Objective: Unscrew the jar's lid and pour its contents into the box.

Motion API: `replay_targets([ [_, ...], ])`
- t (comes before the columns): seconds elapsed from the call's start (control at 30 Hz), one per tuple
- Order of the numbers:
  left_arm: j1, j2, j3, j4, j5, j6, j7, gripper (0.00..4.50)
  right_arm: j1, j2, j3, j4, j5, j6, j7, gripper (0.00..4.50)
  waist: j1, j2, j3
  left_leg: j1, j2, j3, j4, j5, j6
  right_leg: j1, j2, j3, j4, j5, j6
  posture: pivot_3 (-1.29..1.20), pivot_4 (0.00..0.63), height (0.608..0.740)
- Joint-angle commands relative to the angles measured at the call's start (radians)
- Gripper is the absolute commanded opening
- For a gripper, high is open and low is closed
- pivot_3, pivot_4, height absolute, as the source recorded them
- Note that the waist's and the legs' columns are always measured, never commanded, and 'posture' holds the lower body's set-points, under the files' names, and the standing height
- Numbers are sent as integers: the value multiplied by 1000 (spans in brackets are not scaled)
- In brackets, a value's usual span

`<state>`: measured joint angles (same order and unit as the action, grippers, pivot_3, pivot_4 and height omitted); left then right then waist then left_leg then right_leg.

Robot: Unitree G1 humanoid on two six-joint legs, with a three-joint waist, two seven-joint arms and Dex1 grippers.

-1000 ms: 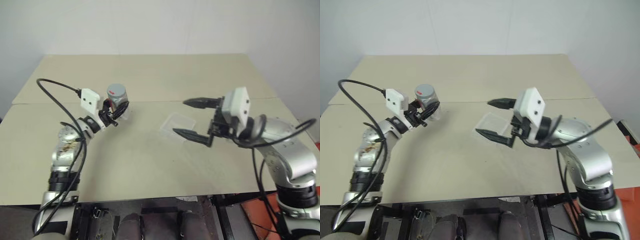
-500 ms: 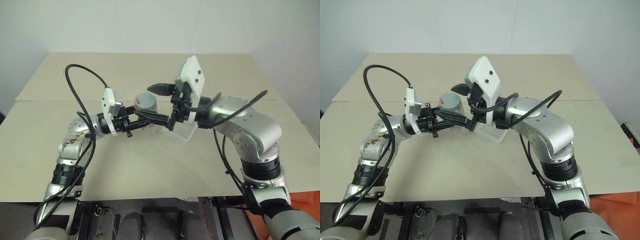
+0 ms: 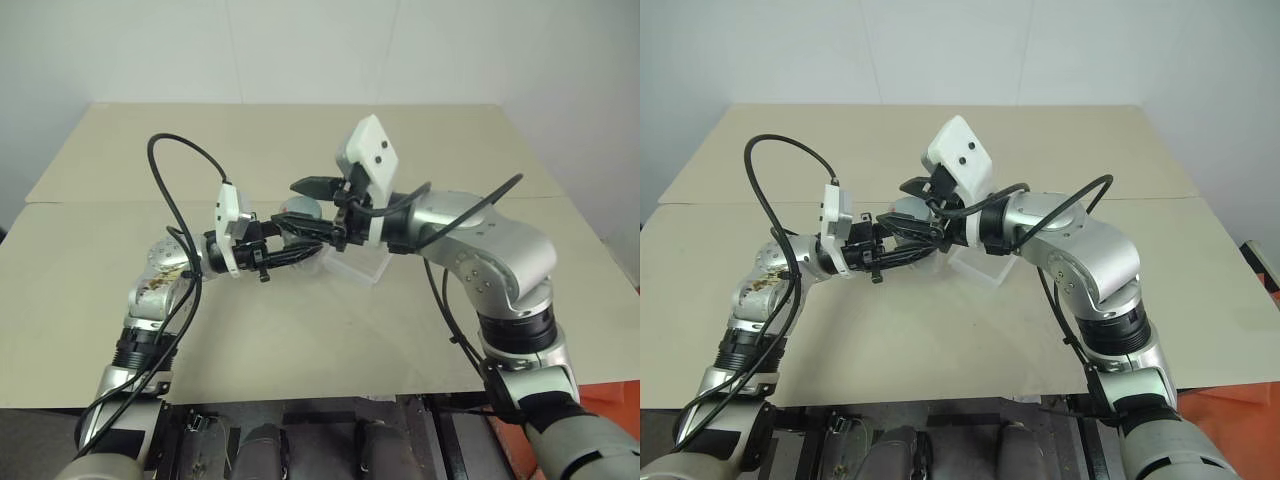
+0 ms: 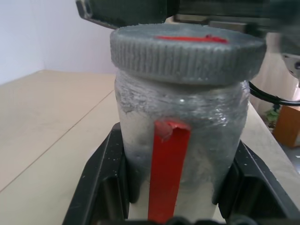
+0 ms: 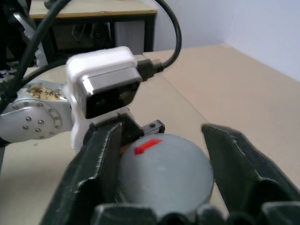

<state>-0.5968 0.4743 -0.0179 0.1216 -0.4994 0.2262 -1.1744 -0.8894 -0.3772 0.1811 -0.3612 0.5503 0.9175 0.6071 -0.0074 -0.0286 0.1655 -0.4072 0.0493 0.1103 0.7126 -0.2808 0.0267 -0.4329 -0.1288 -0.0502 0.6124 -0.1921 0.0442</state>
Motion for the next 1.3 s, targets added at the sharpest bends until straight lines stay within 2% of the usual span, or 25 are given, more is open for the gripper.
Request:
replay_targets([
  [0.03,-21,14,30,-39,-12,-16,-4,1913,-18,5,8,-1,-14,-24,13,1844,-3,0,0,0,0,0,0,0,0,0,0,0,0,0,0,0,150,740],
  [0.3,-27,24,31,-31,-12,-21,-21,1913,-12,-2,2,28,-37,-82,61,1844,-4,0,0,0,0,0,0,0,0,0,0,0,0,0,0,0,150,740],
  [0.4,-26,21,27,-24,-6,-27,-24,1913,-17,-8,-13,23,-19,-65,75,2396,-4,0,0,0,0,0,0,0,0,0,0,0,0,0,0,0,150,740],
  [0.6,-29,19,25,-26,-6,-26,-22,1913,-7,-4,0,17,-45,-76,59,4399,-4,0,0,0,0,0,0,0,0,0,0,0,0,0,0,0,150,740],
  [0.9,-30,19,28,-29,-5,-27,-13,1913,-12,0,26,47,-91,-74,56,4399,-5,0,0,0,0,0,0,0,0,-1,0,0,0,0,0,0,150,740],
  [1.0,-25,24,32,-38,-9,-23,-12,1913,-13,6,23,50,-97,-75,52,3807,-5,0,0,-1,0,0,0,0,0,-1,0,0,0,0,0,0,150,740],
  [1.1,-20,25,32,-40,-4,-26,-12,1913,-15,13,19,55,-105,-81,48,2858,-5,0,0,-1,0,0,0,0,0,-1,0,0,0,0,0,0,150,740],
  [1.3,1,30,31,-60,-10,-8,-16,1913,-16,23,13,58,-109,-95,50,2793,-5,0,0,-1,0,0,0,0,0,-1,0,0,0,0,0,0,150,740],
])
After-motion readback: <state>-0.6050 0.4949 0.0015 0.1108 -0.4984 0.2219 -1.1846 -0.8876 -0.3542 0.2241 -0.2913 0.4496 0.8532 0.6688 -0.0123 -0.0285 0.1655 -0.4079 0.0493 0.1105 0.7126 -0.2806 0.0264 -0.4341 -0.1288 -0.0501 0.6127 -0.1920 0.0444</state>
